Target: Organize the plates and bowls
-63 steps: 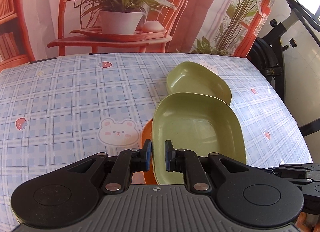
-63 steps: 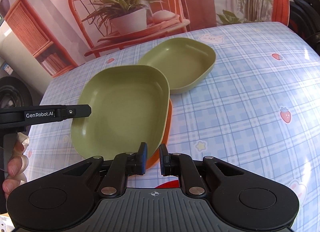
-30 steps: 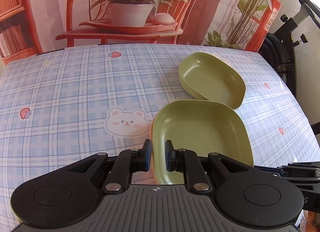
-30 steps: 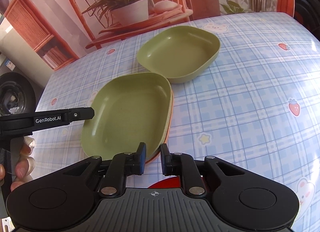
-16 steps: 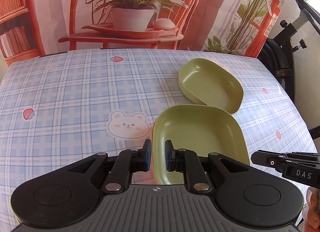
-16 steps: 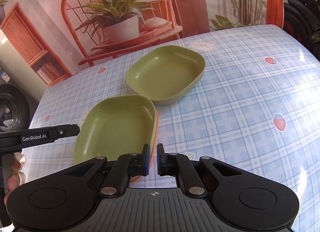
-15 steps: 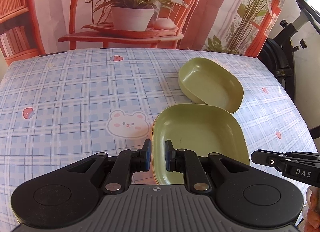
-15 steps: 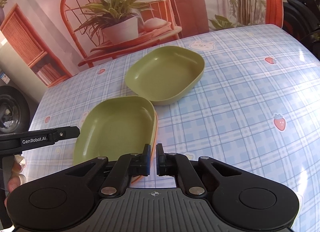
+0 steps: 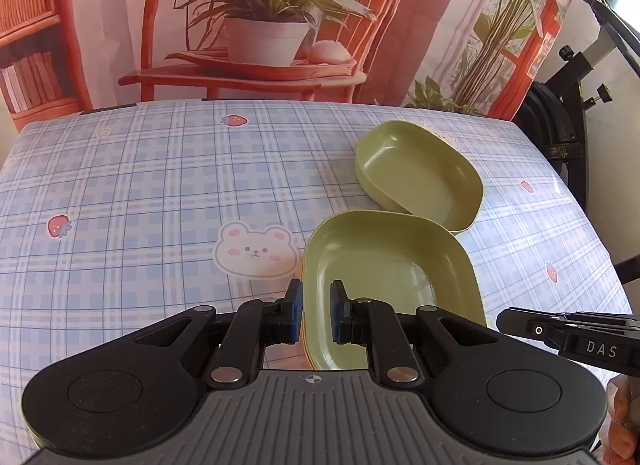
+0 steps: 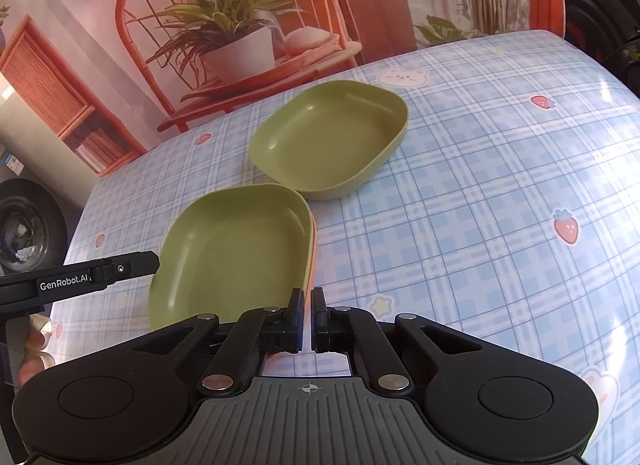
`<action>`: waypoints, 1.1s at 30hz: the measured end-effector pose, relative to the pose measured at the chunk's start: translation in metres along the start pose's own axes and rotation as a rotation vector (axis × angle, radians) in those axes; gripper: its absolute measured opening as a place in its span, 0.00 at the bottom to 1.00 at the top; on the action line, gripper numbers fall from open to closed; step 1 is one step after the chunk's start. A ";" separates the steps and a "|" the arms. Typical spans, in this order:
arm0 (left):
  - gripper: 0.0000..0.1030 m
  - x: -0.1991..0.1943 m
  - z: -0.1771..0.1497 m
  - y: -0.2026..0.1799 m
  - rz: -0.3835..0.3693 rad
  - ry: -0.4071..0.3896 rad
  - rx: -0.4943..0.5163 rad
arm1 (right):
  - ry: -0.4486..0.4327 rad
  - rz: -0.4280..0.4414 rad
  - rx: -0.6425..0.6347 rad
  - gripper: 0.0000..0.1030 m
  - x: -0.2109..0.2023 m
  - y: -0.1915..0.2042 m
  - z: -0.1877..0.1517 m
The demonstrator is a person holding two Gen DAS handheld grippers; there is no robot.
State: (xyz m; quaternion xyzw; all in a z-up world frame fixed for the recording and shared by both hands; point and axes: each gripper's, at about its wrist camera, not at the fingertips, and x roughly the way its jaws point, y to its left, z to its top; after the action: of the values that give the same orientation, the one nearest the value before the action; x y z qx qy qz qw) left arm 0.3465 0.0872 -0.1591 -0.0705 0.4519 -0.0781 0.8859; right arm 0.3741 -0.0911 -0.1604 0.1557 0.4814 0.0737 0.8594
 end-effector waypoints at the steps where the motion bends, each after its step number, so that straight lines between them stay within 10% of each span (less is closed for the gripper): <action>1: 0.14 -0.002 0.002 0.001 -0.004 -0.006 -0.003 | -0.013 -0.003 -0.001 0.05 -0.004 -0.001 0.002; 14: 0.15 -0.041 0.045 0.009 -0.089 -0.135 -0.069 | -0.219 -0.038 0.101 0.10 -0.076 -0.049 0.037; 22: 0.15 -0.037 0.074 -0.013 -0.096 -0.156 0.066 | -0.260 -0.052 0.112 0.17 -0.083 -0.056 0.050; 33: 0.15 0.034 0.094 -0.040 -0.094 -0.067 0.081 | -0.321 -0.066 -0.006 0.19 -0.053 -0.063 0.076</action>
State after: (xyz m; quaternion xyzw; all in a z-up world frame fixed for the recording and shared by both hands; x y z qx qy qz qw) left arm 0.4396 0.0465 -0.1231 -0.0581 0.4144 -0.1354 0.8981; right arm 0.4094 -0.1798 -0.1015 0.1468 0.3427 0.0211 0.9277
